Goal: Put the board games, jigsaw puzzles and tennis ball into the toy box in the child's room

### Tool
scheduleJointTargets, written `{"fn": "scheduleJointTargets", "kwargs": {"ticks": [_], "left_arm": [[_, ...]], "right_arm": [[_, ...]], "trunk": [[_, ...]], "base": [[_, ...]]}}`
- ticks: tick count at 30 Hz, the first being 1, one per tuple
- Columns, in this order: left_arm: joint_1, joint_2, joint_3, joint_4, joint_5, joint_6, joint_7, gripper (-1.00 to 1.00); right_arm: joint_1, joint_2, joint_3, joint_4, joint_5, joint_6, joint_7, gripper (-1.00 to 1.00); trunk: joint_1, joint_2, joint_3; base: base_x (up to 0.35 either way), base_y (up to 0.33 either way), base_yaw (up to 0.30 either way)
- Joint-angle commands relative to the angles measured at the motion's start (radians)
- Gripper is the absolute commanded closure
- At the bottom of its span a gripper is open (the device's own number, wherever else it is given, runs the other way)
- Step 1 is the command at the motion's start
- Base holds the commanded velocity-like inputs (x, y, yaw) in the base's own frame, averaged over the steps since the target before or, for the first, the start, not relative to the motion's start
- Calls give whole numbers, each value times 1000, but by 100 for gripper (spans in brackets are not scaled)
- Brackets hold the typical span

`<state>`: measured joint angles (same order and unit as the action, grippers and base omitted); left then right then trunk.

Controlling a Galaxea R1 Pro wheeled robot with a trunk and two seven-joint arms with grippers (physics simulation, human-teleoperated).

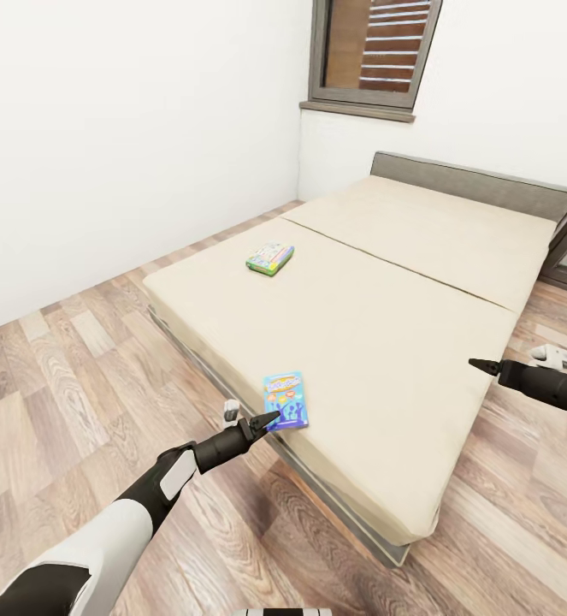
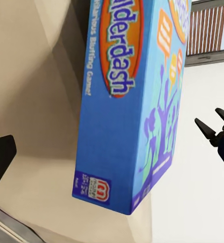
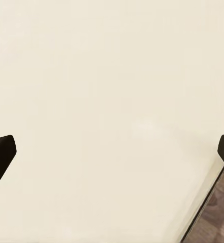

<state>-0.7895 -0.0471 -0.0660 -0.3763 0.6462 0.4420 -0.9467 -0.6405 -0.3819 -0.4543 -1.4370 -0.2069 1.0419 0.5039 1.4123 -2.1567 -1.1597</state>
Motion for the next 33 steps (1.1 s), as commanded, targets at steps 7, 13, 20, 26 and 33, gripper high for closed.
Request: {"fn": "scheduleJointTargets", "kwargs": {"ticks": [7,13,20,26,33], "left_arm": [[0,0,-5,0,10,9,1,-100],[0,0,-5,0,10,9,2,-100],[0,0,-5,0,10,9,3,-100],[0,0,-5,0,10,9,3,-100],[0,0,-5,0,10,9,3,-100]], "right_arm": [[-1,0,-1,0,1,5,4,-100],[-1,0,-1,0,1,5,4,-100],[-1,0,-1,0,1,5,4,-100],[-1,0,-1,0,1,5,4,-100],[-1,0,-1,0,1,5,4,-100]], "trunk": [[0,0,-1],[0,0,-1],[0,0,-1],[0,0,-1],[0,0,-1]], "base": [[0,0,-11],[0,0,-3],[0,0,-1],[0,0,0],[0,0,-1]]}}
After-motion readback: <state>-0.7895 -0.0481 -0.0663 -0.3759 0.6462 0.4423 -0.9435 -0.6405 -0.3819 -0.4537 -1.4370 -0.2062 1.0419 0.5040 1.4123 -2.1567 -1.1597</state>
